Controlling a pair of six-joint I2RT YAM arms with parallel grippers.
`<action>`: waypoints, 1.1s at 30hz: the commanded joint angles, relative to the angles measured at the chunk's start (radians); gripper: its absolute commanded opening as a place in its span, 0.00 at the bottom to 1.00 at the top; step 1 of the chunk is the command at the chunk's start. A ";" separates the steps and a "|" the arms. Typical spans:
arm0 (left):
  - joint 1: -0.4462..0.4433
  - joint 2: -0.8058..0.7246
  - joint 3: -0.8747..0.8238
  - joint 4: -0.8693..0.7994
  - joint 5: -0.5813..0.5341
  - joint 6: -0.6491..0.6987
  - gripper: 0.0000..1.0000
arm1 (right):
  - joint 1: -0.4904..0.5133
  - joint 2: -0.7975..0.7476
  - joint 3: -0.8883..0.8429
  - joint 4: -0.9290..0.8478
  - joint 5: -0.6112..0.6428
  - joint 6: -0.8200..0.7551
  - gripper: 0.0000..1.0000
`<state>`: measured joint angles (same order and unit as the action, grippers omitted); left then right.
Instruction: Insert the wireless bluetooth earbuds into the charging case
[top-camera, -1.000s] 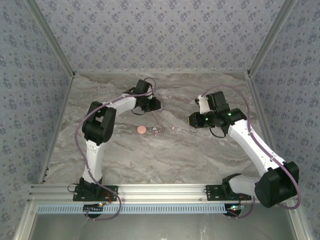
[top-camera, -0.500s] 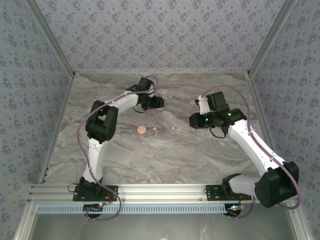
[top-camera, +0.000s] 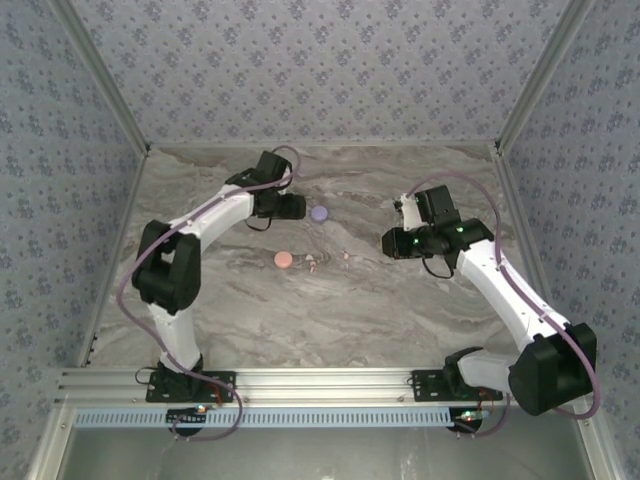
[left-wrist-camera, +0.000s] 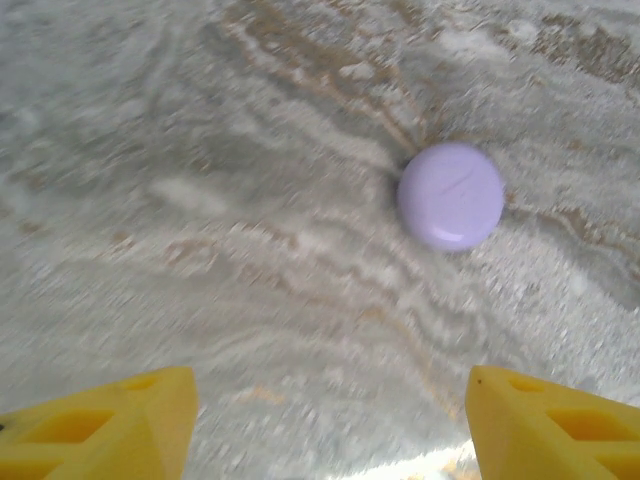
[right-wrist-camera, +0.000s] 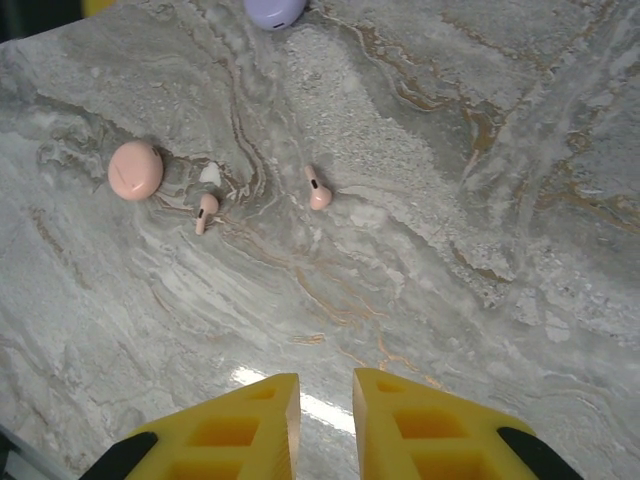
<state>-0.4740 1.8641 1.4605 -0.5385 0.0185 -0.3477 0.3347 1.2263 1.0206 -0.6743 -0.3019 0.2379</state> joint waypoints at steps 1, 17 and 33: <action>-0.020 -0.074 -0.082 -0.076 -0.084 0.013 0.71 | -0.010 -0.020 -0.014 -0.004 0.025 -0.012 0.24; -0.123 -0.065 -0.218 -0.088 -0.114 -0.030 0.79 | -0.014 -0.025 -0.038 0.008 0.025 -0.002 0.27; -0.125 0.049 -0.164 -0.088 -0.065 -0.019 0.69 | -0.017 -0.028 -0.035 0.003 0.027 0.000 0.27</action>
<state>-0.5968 1.8904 1.2629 -0.6243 -0.0681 -0.3668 0.3267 1.2190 0.9840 -0.6662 -0.2905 0.2386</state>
